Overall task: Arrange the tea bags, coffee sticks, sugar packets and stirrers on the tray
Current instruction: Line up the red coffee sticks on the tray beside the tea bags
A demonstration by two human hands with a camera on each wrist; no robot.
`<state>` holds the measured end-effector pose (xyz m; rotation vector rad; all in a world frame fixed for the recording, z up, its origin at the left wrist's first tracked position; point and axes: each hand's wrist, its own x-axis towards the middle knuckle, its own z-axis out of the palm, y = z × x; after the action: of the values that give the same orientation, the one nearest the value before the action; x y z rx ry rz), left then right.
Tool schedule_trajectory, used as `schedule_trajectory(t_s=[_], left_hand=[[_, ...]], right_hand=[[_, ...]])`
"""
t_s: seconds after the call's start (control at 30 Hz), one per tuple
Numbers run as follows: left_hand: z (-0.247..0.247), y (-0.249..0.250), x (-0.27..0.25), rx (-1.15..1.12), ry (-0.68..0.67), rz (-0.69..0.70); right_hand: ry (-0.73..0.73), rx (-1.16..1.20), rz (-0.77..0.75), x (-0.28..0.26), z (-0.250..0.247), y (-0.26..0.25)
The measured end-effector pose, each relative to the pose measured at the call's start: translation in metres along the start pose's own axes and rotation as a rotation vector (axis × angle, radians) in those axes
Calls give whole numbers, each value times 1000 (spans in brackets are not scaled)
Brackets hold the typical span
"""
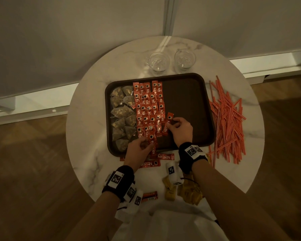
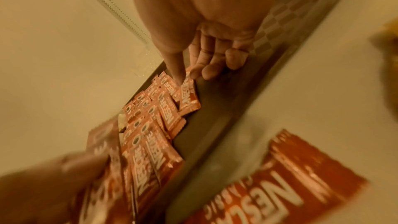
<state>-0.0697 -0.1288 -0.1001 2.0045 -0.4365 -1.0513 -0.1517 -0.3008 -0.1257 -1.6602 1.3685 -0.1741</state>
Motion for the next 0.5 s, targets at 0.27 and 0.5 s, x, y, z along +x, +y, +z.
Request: schedule_trajectory(t_s=[0.27, 0.5], left_hand=[[3, -5, -2, -26, 11, -21], [0, -7, -3, -18, 7, -18]], right_hand=[[-84, -44, 33, 12, 3, -11], [-50, -132, 11, 13, 7, -14]])
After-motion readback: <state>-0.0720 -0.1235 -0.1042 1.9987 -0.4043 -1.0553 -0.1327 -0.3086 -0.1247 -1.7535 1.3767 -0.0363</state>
